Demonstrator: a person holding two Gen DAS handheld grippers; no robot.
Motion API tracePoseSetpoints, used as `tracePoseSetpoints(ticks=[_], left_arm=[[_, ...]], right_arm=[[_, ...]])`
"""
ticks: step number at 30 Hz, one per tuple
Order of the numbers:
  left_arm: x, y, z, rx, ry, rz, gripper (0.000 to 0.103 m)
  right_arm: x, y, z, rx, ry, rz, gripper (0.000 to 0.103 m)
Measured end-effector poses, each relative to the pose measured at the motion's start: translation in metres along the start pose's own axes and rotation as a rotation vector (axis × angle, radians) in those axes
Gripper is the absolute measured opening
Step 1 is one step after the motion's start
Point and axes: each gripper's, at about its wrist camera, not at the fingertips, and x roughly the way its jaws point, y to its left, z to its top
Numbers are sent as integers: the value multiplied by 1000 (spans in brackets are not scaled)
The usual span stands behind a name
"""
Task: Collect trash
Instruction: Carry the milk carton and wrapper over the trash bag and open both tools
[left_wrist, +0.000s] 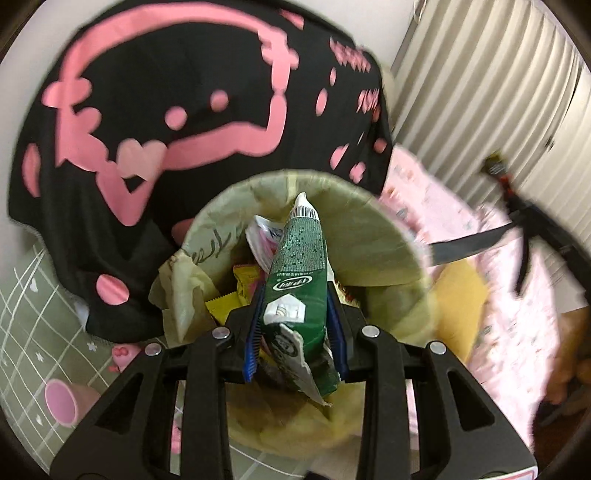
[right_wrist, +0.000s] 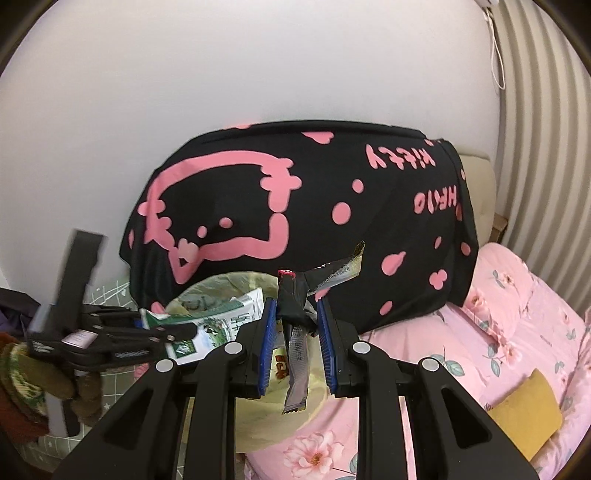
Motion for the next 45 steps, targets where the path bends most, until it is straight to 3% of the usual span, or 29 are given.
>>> tracePoseSetpoints(ticks=[3,8,11,17,21,26,33,37,40,42,45], left_arm=[[26,1,-1,9,41,16,29],[34,5,6,0,26,-4,31],[23,9,7,5,5,-33,47],[-18,26,0,-44,-47,-79,49],[-45,48,-13,-99,-91,-59,50],[-69,86,-36,-138,-130,18,50],[-81,128,-53,-148,-164,53,51],[-84,133,-62,-131,-180,67,53],[-92,131,-74,-139,-181,92,62],[-99,125,-86,-151,-189,104,69],[-111,111,-112,-178,-204,157,70]], right_arm=[[7,-6,-4,8,21,-5,22],[20,-8,-9,11,52,1,22],[27,-4,-10,9,60,18,22],[46,21,-1,-13,74,55,22],[63,41,7,11,86,94,22],[88,61,6,58,119,105,23],[109,80,-6,91,164,8,33],[102,80,-13,124,160,-33,39],[86,82,-20,137,141,-27,40],[74,87,-25,113,128,-19,39],[51,95,-37,63,99,-1,39]])
